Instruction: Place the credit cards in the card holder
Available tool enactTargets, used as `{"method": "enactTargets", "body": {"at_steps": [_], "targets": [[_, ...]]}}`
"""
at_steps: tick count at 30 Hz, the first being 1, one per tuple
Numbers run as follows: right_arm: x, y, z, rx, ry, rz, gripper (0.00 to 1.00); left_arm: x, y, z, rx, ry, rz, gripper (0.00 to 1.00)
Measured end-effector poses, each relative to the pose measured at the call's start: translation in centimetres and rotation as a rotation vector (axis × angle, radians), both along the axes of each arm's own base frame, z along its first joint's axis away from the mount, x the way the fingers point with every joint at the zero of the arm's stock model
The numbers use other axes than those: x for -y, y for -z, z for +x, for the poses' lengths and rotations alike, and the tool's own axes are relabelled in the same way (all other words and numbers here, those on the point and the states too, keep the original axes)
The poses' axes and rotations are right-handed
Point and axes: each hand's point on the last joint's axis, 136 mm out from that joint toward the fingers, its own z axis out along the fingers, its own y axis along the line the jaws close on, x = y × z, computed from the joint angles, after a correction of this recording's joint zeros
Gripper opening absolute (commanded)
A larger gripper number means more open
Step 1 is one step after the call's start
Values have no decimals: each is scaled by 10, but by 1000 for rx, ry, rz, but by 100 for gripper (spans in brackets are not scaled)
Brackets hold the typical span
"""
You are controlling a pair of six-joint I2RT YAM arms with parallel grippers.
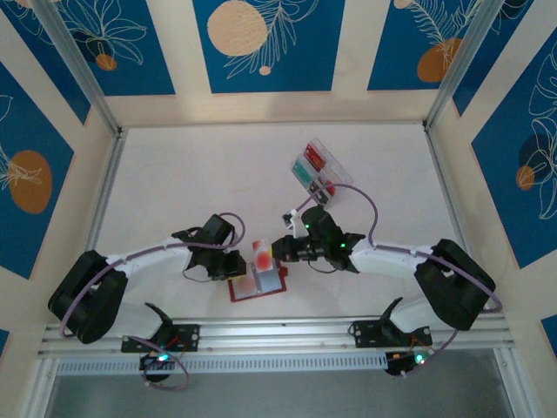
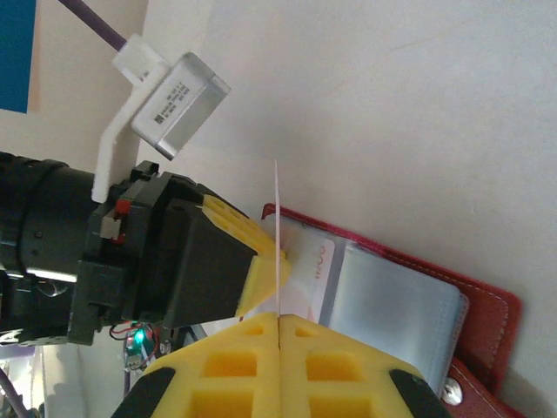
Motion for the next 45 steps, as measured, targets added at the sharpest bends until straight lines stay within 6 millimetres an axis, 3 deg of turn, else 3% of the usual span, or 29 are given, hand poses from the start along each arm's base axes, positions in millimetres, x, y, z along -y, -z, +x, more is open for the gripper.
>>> {"method": "enactTargets", "body": {"at_steps": [13,32,45], "targets": [[-12,32,-7,-66,-37,-21,0,0,0,0,1,-1,-1,19],[-14,39,-16,-67,-46,-56,0,-1,0,-2,0,-7,-3,19],[-3,53,-23,-116,-35,-128,0,-2,0,-2,2,-7,-4,19]]}}
